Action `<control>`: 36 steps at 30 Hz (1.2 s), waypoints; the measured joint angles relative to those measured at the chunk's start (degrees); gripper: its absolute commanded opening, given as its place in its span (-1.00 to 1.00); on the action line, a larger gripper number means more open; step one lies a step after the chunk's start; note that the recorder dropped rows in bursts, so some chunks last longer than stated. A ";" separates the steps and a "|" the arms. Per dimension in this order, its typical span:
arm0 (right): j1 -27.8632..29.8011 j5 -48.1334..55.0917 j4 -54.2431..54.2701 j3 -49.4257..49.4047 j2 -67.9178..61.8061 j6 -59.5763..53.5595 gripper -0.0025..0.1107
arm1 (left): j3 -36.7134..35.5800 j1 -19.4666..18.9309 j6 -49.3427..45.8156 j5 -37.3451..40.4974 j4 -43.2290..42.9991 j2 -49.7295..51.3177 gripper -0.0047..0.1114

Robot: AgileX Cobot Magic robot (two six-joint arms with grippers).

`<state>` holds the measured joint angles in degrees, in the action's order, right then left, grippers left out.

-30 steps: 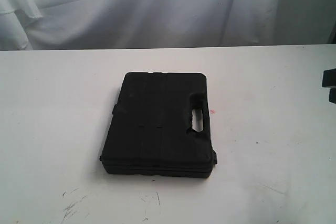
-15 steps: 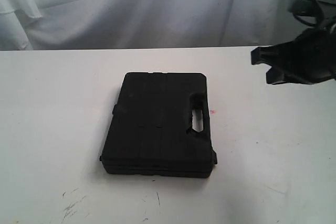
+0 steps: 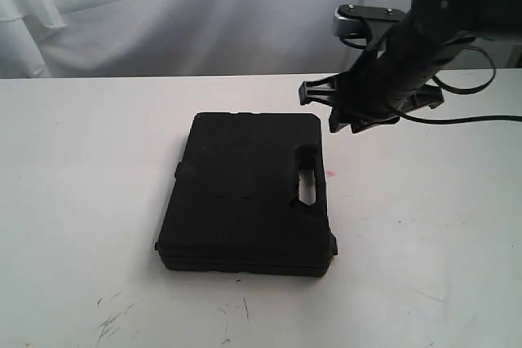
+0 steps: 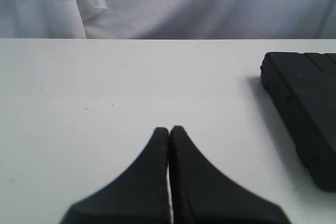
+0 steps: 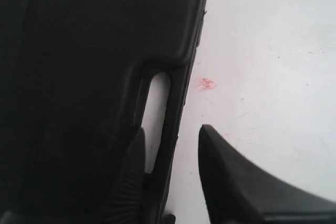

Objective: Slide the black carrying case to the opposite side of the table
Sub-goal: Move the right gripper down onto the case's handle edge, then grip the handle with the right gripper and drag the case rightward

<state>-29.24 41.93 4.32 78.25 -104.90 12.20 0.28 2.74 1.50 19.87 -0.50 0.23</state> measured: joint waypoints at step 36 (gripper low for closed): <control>-0.48 2.65 0.76 9.75 -19.52 2.28 -0.96 | 0.00 0.00 0.00 0.00 0.12 0.00 -0.92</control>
<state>-29.72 44.58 5.08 88.00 -124.42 14.49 0.28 2.74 1.50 19.87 -0.38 0.23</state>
